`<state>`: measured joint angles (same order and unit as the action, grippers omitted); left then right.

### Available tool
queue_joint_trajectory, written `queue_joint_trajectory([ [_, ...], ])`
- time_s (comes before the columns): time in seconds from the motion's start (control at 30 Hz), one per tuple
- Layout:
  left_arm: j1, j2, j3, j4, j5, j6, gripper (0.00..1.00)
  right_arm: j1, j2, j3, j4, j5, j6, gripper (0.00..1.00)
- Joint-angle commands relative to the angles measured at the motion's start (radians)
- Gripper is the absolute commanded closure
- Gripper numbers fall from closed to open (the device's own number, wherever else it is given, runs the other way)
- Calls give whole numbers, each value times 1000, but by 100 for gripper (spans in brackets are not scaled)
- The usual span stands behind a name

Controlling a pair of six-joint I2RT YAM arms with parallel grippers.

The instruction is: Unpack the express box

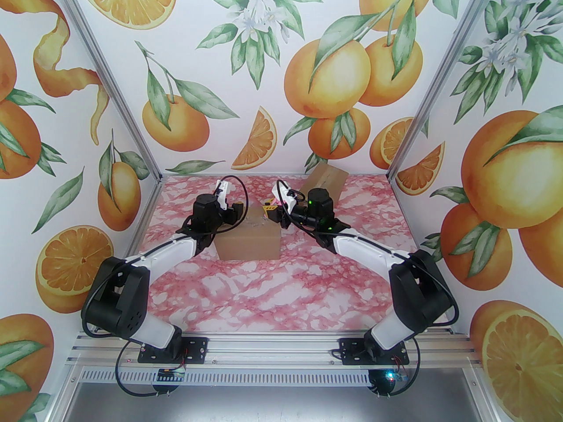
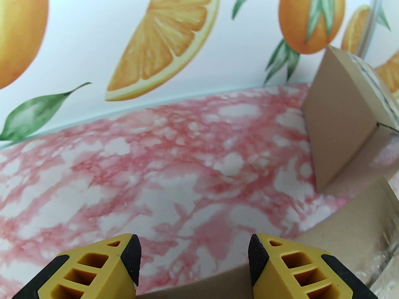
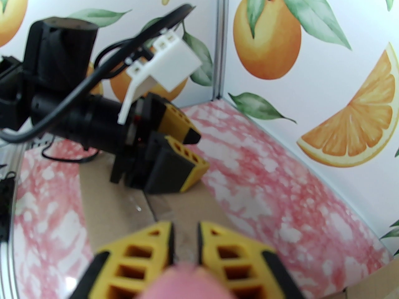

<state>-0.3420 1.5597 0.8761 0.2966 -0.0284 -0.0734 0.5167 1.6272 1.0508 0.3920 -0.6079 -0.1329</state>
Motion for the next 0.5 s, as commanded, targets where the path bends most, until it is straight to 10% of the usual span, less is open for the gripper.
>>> queue_joint_trajectory([
  [0.0,-6,92,-90,-201,-47,-83,39,-28,6,-6,-133,-21,-35,100],
  [0.47,15,203,22,-383,-1,-50,45,-105,31,3,-157,-122,-97,100],
])
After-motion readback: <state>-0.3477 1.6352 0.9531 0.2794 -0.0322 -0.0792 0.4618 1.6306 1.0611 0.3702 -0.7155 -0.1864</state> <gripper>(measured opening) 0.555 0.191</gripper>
